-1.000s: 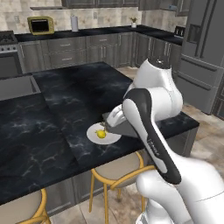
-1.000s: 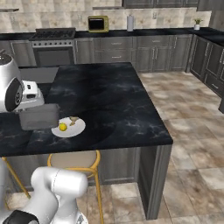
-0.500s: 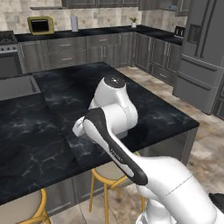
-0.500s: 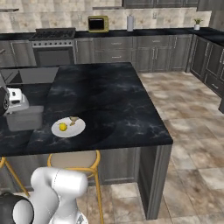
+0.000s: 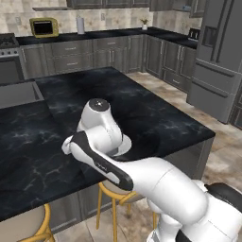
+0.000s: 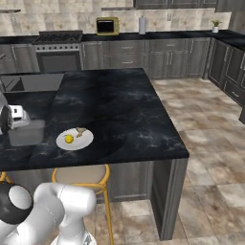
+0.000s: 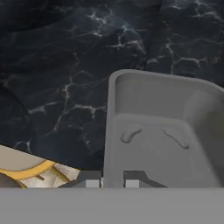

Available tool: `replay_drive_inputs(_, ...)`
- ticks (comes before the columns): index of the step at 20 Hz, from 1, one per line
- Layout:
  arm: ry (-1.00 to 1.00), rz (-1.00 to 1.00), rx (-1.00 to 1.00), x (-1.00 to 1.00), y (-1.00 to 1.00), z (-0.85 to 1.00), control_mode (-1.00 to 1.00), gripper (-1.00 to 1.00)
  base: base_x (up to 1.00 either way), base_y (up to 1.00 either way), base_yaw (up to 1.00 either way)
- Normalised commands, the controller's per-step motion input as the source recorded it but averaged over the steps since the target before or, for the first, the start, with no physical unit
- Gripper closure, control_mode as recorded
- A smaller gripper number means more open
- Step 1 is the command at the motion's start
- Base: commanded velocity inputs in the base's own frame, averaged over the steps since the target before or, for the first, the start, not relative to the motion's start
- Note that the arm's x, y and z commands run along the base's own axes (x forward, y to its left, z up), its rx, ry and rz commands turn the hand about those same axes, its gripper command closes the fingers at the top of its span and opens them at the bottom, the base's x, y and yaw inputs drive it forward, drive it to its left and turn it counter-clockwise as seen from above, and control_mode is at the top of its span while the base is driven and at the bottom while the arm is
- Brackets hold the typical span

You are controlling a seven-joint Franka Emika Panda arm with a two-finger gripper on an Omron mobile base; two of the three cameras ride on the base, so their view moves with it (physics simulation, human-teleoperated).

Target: Retrieve the tupperware and aluminum foil from the cabinet and place them on the dining counter near the plate with mushroom and lemon to prepare for storing leftovers.

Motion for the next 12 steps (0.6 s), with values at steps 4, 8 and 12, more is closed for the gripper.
replay_drive_inputs(4, 0.00, -0.01, 0.00, 0.48, 0.10, -0.58, -1.00, 1.00, 0.00, 0.00, 0.00)
replay_drive_inputs(8, 0.00, 0.00, 0.00, 0.47, 0.12, -0.61, -1.00, 1.00, 0.00, 0.00, 0.00)
replay_drive_inputs(12, 0.00, 0.00, 0.00, 0.46, 0.15, -0.61, -1.00, 1.00, 0.00, 0.00, 0.00)
